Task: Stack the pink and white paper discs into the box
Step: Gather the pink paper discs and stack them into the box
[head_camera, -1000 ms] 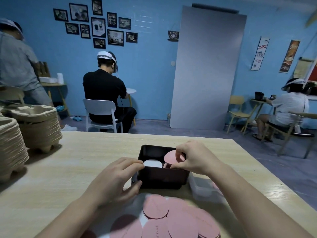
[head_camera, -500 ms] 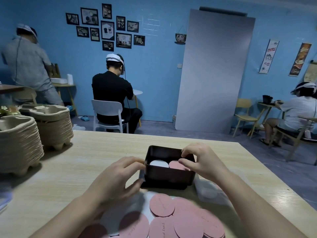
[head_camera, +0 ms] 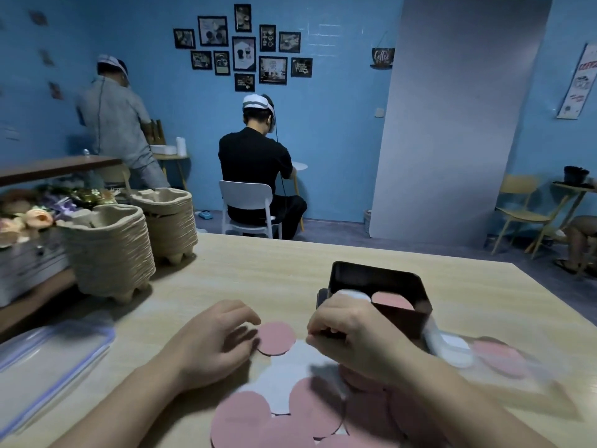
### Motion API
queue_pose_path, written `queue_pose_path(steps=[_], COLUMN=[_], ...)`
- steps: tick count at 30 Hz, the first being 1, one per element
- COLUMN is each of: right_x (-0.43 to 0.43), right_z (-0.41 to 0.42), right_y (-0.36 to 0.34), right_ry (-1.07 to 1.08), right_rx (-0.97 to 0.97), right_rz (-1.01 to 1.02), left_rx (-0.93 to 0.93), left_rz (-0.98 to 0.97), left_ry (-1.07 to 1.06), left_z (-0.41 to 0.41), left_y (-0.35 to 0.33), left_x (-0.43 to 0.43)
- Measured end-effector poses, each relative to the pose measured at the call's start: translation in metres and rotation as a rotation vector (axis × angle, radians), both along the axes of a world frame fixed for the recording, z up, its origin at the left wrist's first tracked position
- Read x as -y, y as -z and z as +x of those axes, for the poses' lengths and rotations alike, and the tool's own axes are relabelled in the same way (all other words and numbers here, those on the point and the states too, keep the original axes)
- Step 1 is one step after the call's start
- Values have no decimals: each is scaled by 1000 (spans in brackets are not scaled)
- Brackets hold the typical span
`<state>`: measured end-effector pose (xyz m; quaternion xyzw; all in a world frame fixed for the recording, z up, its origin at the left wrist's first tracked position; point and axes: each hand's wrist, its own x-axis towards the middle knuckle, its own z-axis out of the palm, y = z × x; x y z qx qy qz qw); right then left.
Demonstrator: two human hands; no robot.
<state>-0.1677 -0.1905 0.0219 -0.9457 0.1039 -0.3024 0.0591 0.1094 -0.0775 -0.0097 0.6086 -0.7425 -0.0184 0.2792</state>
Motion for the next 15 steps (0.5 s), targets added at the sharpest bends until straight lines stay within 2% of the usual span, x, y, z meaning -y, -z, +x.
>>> queue_pose_path(steps=[5,10,15], right_x=[1,3,-1], right_z=[3,-4,-6], right_y=[21,26,28], right_ry=[-33,-29,-14], right_rx=[-66,-122,-97], right_rz=[57,77,120], left_rx=[68,5,-84], left_rz=[109,126,73], left_ry=[22,3,-15], left_z=[-7,-10,-14], left_y=[6,11,8], left_x=[10,23,16])
